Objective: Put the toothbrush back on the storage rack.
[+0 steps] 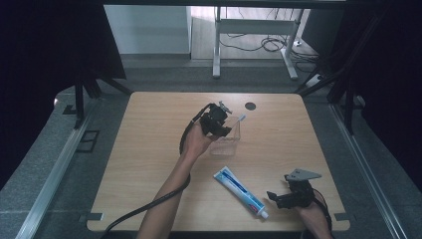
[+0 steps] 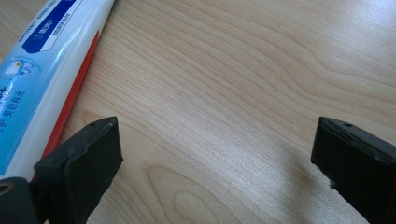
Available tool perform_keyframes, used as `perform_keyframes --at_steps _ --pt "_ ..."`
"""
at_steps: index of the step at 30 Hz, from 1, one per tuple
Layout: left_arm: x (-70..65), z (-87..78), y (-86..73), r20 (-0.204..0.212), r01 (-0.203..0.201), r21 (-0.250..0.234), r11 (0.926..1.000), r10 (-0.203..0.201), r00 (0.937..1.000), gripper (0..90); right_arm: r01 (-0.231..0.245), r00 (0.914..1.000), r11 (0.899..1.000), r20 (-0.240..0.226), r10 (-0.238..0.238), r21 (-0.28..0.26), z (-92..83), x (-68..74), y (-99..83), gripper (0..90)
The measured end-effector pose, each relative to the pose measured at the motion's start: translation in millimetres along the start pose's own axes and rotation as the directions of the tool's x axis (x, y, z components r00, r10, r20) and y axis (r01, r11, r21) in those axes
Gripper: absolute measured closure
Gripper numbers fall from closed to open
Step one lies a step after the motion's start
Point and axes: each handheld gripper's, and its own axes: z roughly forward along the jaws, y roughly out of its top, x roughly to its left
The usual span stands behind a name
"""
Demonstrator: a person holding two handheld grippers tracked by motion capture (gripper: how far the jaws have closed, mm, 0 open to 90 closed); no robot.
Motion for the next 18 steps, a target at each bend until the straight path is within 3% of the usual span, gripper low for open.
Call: perform_keyframes --at_steps 9,12,14,18 --pt "-2.3 -13.5 -3.8 -0.001 -0.003 -0.021 0.9998 0.003 1.0 41.3 0.004 1.0 1.0 0.002 -0.004 0.004 0.4 0.6 -0.1 2.1" --pt "-2.4 -18.2 -6.2 0.021 0.0 -0.027 0.9996 0.0 0.9998 35.6 0.003 1.0 1.0 0.0 -0.003 0.004 0.6 0.7 -0.1 2.1" --pt "-3.2 -21.5 -8.0 0.016 -0.002 -0.033 0.9995 0.002 0.9999 27.8 0.004 1.0 1.0 0.002 -0.004 0.005 0.6 0.8 -0.2 2.1" --pt "-5.0 -28.0 -12.6 0.028 -0.006 -0.032 0.9995 0.007 0.9996 24.0 0.005 1.0 1.0 0.0 -0.005 0.004 0.8 0.9 -0.2 2.1"
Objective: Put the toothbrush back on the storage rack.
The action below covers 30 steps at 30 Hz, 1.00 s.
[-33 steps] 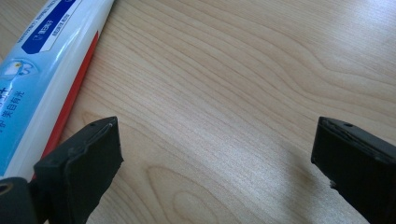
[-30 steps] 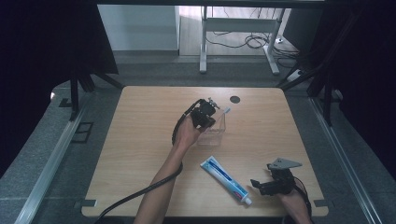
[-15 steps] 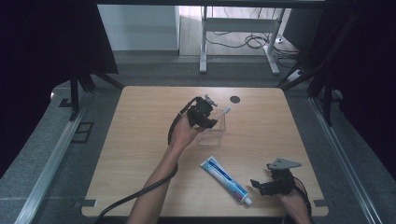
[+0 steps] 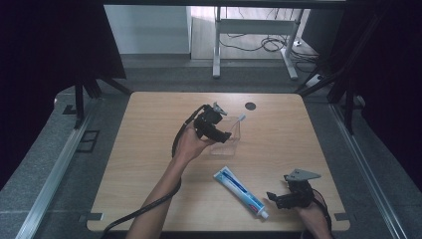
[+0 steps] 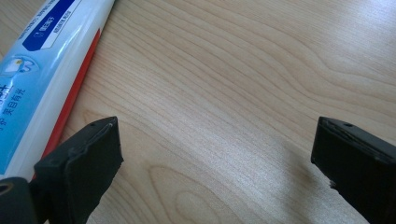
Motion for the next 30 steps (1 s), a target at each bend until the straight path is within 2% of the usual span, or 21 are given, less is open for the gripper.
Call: perform_keyframes --at_steps 3,8,16,23,30 --pt "-1.5 -6.7 -5.0 0.001 -0.013 0.001 0.9999 0.013 0.9999 19.3 0.001 1.0 1.0 0.001 -0.001 -0.002 0.0 0.0 0.0 2.1" --pt "-1.1 -14.0 -11.2 -0.003 -0.007 -0.009 0.9999 0.007 1.0 14.6 0.001 1.0 1.0 0.002 -0.001 -0.002 0.1 0.1 0.0 2.1" --pt "-0.1 -25.7 -24.7 -0.016 -0.015 0.0 0.9999 0.015 0.9998 13.1 0.002 1.0 1.0 0.002 -0.002 0.002 0.7 0.6 0.0 2.1" --pt "0.6 -34.4 -35.5 -0.007 -0.001 -0.015 0.9999 0.001 1.0 12.9 0.001 1.0 1.0 0.002 -0.001 0.003 0.7 0.6 0.0 2.1" --pt "-2.4 -41.5 -49.7 -0.003 -0.006 -0.031 0.9995 0.006 1.0 12.9 0.003 1.0 1.0 0.004 -0.003 0.003 0.6 0.9 0.0 2.1"
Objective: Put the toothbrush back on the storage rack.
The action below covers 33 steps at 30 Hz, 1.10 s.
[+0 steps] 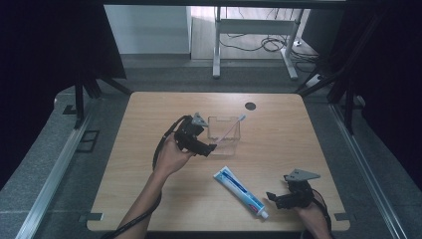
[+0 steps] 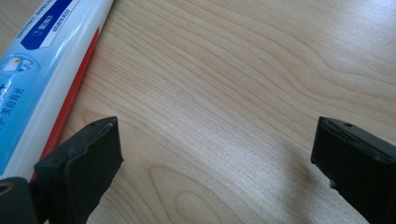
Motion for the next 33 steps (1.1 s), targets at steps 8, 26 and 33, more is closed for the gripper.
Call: perform_keyframes --at_steps 8,26,33 --pt "-4.1 -7.0 -19.4 -0.001 0.01 -0.015 0.9998 -0.01 0.9999 12.9 0.001 1.0 1.0 0.002 -0.001 0.0 -0.2 0.3 0.0 2.1" --pt "-15.7 -23.2 -53.8 -0.031 -0.009 -0.002 1.0 0.009 0.9995 12.9 0.003 1.0 1.0 0.003 -0.003 0.001 0.2 1.3 0.1 2.1" --pt "-19.9 -28.0 -65.4 -0.032 -0.004 -0.002 1.0 0.004 0.9995 12.8 0.003 1.0 1.0 0.004 -0.003 0.002 0.3 1.9 0.2 2.1"
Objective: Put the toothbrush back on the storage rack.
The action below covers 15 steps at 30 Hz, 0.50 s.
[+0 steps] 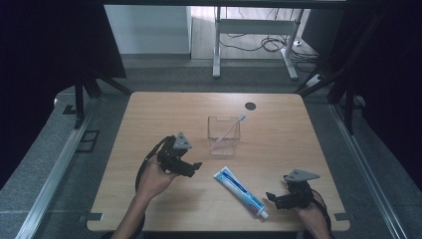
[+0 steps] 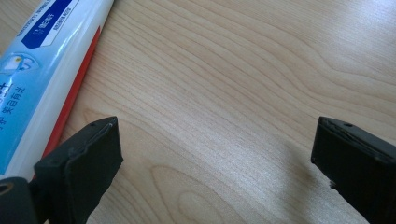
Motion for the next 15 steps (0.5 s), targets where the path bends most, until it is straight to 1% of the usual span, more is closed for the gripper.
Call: perform_keyframes --at_steps 4,5,10,13,15 --pt "-2.1 -2.1 -9.9 0.015 0.031 0.0 0.9995 -0.031 0.9994 12.8 0.001 1.0 1.0 0.002 -0.001 0.001 0.2 0.4 0.1 2.1" --pt "-2.1 -2.1 -9.9 0.015 0.031 0.0 0.9995 -0.031 0.9994 12.8 0.003 1.0 1.0 0.004 -0.003 0.001 0.2 0.5 0.1 2.1" --pt "-5.4 -2.8 -21.3 0.025 0.046 0.009 0.9989 -0.046 0.9986 12.7 0.004 1.0 1.0 0.004 -0.004 0.001 0.1 0.7 0.3 2.1" --pt "-7.3 -2.7 -29.9 0.034 0.058 0.004 0.9983 -0.058 0.9978 12.7 0.003 1.0 1.0 0.001 -0.003 0.003 0.2 0.9 0.2 2.1" --pt "-8.5 -2.9 -34.7 0.03 0.063 -0.003 0.998 -0.062 0.9976 12.7 0.004 1.0 1.0 0.002 -0.004 0.003 0.2 1.1 0.3 2.1"
